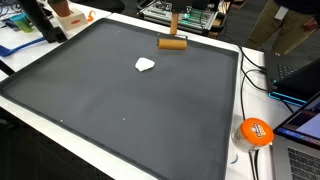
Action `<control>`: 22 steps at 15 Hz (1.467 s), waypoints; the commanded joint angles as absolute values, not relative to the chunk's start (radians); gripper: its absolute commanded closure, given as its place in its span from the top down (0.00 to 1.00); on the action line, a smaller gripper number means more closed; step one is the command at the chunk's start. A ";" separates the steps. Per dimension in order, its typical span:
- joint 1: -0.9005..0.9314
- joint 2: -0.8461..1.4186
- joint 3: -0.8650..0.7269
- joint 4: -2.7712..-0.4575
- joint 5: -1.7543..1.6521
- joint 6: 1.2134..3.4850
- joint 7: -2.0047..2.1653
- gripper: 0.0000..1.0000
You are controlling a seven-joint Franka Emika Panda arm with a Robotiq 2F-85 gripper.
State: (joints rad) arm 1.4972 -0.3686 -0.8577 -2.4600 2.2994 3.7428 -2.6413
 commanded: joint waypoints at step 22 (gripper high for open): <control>1.214 0.064 -0.459 -2.171 2.520 3.987 -2.755 0.22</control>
State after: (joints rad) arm 1.4084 0.0253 -0.6516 -2.1977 2.4822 3.9725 -2.7123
